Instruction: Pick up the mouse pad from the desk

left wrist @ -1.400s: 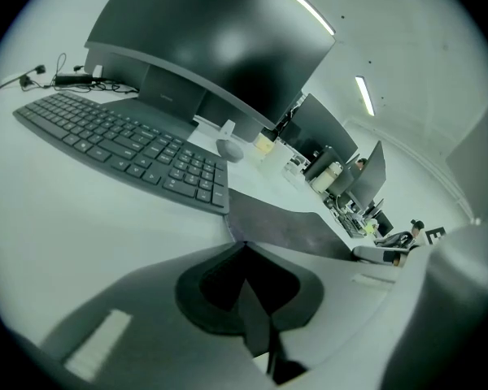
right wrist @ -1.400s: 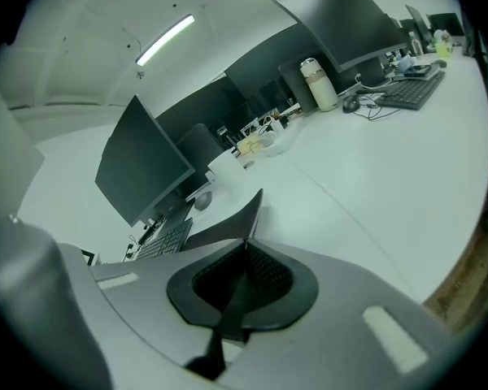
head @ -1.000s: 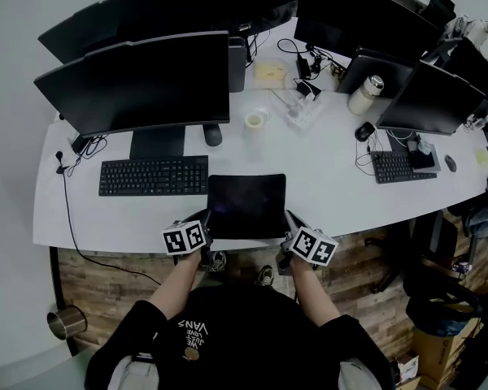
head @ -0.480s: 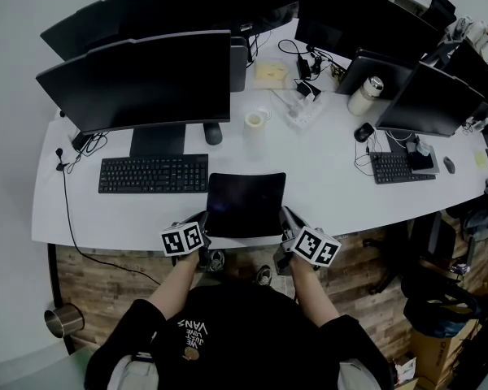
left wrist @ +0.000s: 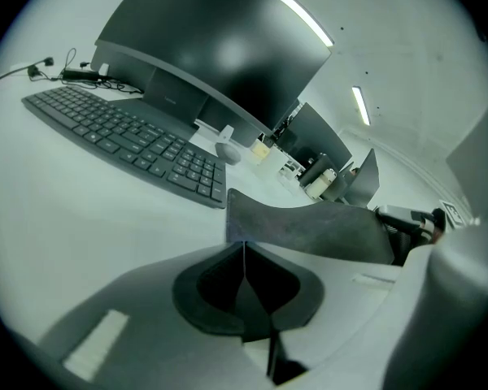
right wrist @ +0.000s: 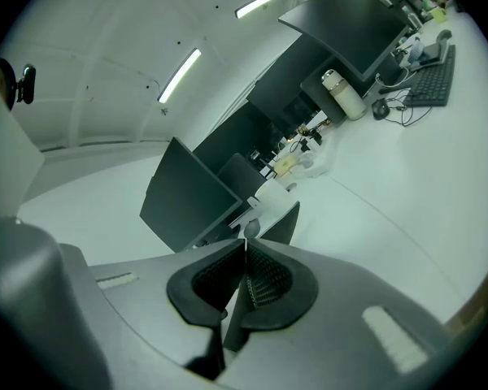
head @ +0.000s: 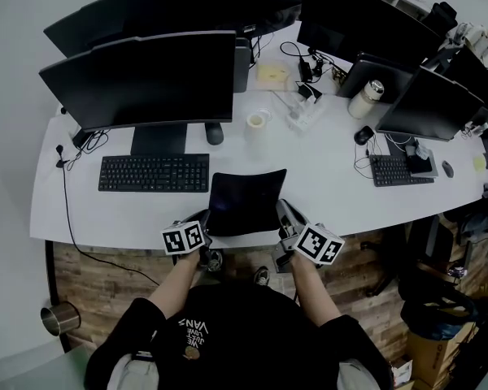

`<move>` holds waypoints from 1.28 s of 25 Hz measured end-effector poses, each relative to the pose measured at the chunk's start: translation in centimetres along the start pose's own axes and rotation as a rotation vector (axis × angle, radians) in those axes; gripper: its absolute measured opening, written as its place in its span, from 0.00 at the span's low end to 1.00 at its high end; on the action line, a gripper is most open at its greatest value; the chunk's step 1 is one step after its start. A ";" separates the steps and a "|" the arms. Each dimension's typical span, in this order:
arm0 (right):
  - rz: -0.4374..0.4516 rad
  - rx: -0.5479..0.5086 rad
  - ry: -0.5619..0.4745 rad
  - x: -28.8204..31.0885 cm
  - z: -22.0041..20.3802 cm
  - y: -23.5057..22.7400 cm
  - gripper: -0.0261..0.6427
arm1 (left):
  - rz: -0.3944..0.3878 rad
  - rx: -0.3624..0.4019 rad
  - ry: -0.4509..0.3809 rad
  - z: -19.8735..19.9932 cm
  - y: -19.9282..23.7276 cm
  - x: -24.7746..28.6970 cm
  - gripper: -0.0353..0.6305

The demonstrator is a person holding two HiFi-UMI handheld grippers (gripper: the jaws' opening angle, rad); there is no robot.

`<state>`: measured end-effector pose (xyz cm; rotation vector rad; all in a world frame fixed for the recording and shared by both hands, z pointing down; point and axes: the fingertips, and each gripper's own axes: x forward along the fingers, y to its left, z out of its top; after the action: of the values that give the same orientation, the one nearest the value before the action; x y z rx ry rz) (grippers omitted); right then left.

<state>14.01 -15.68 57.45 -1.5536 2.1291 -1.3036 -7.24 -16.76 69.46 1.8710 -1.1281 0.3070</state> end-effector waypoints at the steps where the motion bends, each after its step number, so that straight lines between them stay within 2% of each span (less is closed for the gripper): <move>1: 0.013 -0.003 -0.003 0.0 0.4 0.5 0.06 | -0.004 -0.003 -0.002 0.1 0.0 0.0 0.06; 8: 0.102 -0.060 -0.029 0.0 3.4 4.8 0.06 | -0.049 -0.014 -0.004 0.1 -0.9 0.2 0.06; 15: 0.195 -0.131 -0.026 0.1 5.3 9.1 0.06 | -0.144 -0.016 0.006 0.2 -2.8 0.8 0.06; 17: 0.209 -0.151 -0.023 0.0 5.7 9.9 0.05 | -0.203 -0.044 0.012 0.1 -3.9 1.1 0.08; 19: 0.225 -0.172 -0.022 -0.1 6.2 10.7 0.05 | -0.252 -0.072 0.023 0.1 -4.8 1.5 0.18; 22: 0.249 -0.202 -0.024 -0.3 7.0 11.9 0.06 | -0.312 -0.108 0.034 0.2 -5.7 1.8 0.26; 26: 0.281 -0.237 -0.017 -0.7 7.9 13.6 0.06 | -0.398 -0.150 0.051 0.1 -7.0 2.2 0.30; 29: 0.296 -0.265 -0.017 -1.2 8.6 14.6 0.06 | -0.491 -0.227 0.064 0.1 -8.3 2.2 0.32; 32: 0.302 -0.289 -0.029 -1.7 9.4 15.1 0.05 | -0.601 -0.349 0.084 0.0 -9.5 2.1 0.32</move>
<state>10.29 -18.36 40.17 -1.2623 2.5003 -0.9037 1.55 -16.30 65.34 1.7634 -0.4817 -0.1460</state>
